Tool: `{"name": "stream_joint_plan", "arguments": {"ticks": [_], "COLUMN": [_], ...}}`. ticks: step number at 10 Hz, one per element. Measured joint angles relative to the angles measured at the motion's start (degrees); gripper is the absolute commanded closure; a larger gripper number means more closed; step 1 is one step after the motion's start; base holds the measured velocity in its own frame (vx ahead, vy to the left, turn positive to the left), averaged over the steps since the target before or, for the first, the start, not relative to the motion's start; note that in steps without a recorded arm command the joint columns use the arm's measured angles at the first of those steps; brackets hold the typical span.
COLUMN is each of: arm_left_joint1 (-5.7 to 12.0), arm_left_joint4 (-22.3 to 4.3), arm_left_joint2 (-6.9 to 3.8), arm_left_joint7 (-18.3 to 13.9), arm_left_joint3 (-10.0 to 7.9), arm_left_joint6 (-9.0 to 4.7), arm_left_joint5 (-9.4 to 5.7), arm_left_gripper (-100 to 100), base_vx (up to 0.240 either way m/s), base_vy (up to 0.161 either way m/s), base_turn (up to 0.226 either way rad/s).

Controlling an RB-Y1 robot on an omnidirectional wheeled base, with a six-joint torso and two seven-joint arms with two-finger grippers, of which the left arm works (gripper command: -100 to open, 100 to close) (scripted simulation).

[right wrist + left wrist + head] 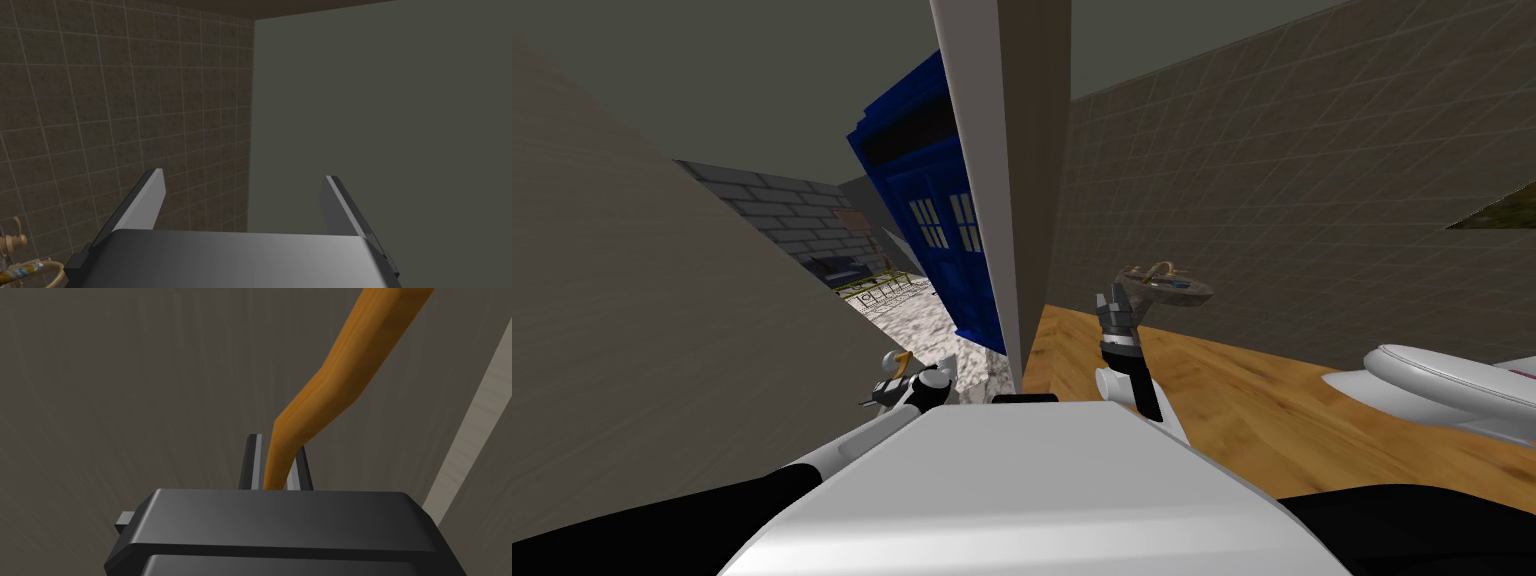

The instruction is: Push the door open

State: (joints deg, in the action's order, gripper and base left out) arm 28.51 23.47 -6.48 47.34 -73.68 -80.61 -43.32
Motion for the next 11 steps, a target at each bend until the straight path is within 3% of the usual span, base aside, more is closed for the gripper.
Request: {"name": "stream_joint_plan", "arguments": {"ticks": [8,11], "arm_left_joint1": [-0.10,-0.35], "arm_left_joint4": [0.6,0.7], "arm_left_joint2": [0.19,0.24], "arm_left_joint7": [0.3,0.6], "arm_left_joint3": [-0.26,-1.19], "arm_left_joint6": [0.04,-0.51], "arm_left_joint5": [-0.19,-0.85], "arm_left_gripper": [100,100], "base_vx": [0.000,-0.003], "base_vy": [0.004,0.083], "base_turn": [0.003,-0.065]}}
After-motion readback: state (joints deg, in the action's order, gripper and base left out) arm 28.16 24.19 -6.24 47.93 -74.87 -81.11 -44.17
